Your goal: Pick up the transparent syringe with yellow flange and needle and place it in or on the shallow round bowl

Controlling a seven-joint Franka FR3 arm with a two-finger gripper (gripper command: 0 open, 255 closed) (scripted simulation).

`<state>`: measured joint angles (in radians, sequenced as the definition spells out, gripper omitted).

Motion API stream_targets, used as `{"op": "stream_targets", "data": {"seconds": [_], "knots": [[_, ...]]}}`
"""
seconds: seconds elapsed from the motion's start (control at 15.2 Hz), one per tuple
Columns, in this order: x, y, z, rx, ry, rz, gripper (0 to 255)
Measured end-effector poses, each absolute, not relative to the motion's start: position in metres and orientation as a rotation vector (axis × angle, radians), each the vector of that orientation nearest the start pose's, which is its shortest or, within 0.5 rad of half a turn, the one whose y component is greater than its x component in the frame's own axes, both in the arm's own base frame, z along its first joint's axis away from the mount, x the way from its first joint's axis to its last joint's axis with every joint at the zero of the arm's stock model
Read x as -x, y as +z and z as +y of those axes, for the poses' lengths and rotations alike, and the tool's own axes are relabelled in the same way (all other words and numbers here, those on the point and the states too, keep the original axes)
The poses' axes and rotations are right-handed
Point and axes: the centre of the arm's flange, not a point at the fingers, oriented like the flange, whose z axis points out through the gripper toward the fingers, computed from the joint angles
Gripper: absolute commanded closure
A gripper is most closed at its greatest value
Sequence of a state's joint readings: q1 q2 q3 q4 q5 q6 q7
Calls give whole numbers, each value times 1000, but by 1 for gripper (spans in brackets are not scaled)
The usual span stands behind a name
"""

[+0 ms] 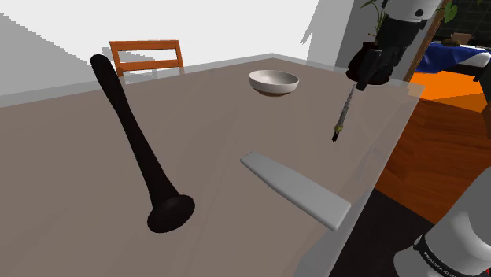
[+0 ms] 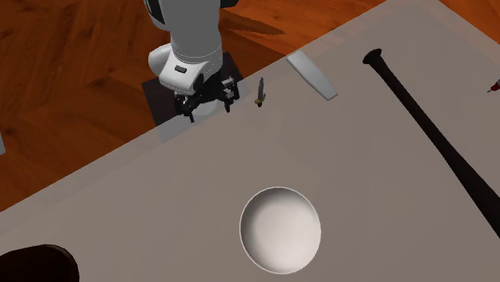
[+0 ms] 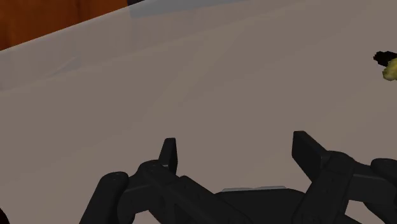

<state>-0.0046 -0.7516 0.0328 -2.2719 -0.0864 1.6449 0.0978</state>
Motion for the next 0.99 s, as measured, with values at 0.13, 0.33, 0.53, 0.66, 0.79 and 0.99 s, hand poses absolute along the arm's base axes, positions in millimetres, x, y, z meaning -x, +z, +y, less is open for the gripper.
{"op": "stream_targets", "data": {"seconds": [0.13,0.33,0.53,0.66,0.79,0.99], "knots": [[-323,628,9,3229,-223,114,0],[-311,627,37,3205,-284,68,0],[-291,626,75,3174,-353,15,0],[-281,623,95,3152,-399,-19,0],[-269,624,117,3128,-445,-54,0],[-255,617,140,3102,-492,-89,0]]}}
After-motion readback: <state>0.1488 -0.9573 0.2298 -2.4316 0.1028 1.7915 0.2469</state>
